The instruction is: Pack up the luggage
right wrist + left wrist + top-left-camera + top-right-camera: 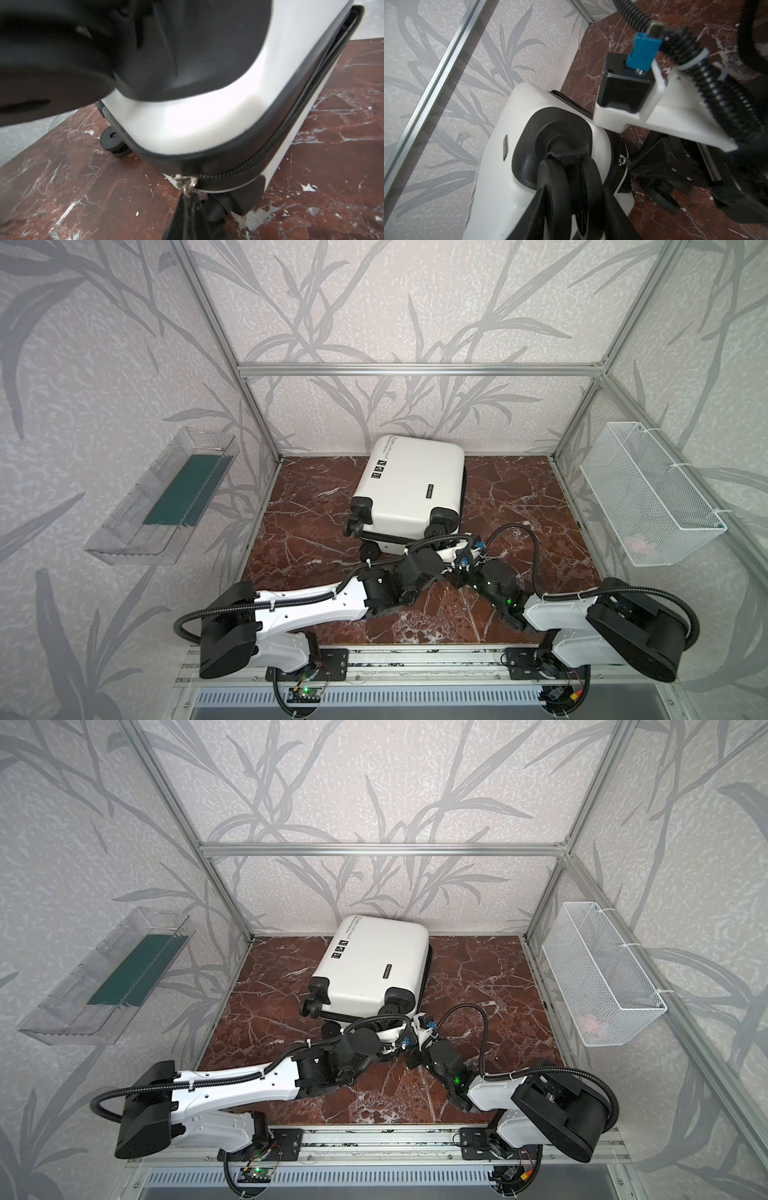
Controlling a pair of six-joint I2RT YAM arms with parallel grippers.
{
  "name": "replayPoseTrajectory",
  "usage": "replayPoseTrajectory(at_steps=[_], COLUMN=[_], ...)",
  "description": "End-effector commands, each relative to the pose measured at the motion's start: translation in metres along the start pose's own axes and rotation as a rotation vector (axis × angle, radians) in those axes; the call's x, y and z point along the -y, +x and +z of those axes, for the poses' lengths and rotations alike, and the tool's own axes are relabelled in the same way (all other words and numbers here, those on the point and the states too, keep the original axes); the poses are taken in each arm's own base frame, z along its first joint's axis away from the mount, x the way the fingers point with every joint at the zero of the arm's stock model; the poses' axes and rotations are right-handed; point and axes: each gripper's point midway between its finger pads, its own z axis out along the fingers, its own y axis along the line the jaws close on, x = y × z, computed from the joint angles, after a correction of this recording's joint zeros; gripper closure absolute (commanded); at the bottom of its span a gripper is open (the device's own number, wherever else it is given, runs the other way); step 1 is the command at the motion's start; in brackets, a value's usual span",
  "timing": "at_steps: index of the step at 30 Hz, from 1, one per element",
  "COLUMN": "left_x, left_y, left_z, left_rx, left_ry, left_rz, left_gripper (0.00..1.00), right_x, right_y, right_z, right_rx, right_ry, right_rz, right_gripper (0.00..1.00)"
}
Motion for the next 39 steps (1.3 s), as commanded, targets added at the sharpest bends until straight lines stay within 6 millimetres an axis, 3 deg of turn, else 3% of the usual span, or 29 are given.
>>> replayPoseTrajectory(at_steps=[1, 10, 16, 27, 39], left_x=[-0.060, -0.064, -0.067, -0.064, -0.075], left_y=[-0.053, -0.052, -0.053, -0.051, -0.059], left_z=[-0.030, -0.034, -0.038, -0.038, -0.048], left_rx=[0.203, 0.213, 0.229, 0.235, 0.293], left_ry=[-0.146, -0.159, -0.161, -0.147, -0.179], left_rz=[-0.190, -0.208, -0.228, -0.234, -0.258], left_gripper=[1.00, 1.00, 1.00, 1.00, 1.00], right_x=[0.000, 0.034, 0.038, 0.059, 0.022], right_y=[-0.028, -0.033, -0.036, -0.003, -0.002], right_z=[-0.005, -0.029, -0.032, -0.043, -0.044], right_rx=[0.103, 0.166, 0.153, 0.088, 0.098], right_ry=[0.006, 0.169, 0.207, 0.371, 0.334], right_rz=[0.032, 0.136, 0.154, 0.181, 0.111], right_gripper=[1.00, 1.00, 1.00, 1.00, 1.00])
